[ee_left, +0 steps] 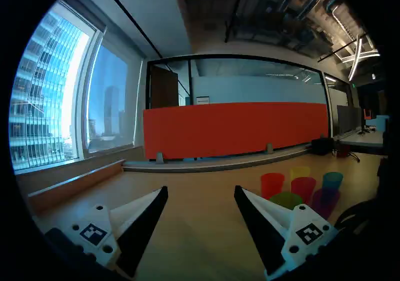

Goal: Pour water

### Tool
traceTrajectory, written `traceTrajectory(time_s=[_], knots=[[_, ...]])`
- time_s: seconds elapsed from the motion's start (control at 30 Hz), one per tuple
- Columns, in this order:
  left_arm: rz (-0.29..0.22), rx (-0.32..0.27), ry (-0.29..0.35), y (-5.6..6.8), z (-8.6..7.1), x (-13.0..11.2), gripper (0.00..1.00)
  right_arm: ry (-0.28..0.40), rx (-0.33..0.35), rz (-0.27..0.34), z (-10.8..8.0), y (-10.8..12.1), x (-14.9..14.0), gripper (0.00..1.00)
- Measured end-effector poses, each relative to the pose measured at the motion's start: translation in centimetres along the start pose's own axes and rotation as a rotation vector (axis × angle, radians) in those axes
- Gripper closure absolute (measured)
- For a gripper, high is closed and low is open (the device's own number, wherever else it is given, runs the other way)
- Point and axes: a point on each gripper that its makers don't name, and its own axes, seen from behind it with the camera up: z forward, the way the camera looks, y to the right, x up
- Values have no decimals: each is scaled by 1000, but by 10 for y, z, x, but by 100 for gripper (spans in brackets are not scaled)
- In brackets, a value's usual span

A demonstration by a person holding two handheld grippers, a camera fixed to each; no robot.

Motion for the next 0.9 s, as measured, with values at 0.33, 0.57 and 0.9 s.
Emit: traceTrajectory(time_s=[0.33,0.57,0.9], knots=[[-34,9,-7,-10,6,-13,1,-11,18,-10,5,-13,-1,1],[-50,3,-19,-10,10,-20,1,-9,23,-6,7,-17,1,1],[-53,-2,-25,-9,10,-21,1,-11,18,-2,7,-13,-3,1]])
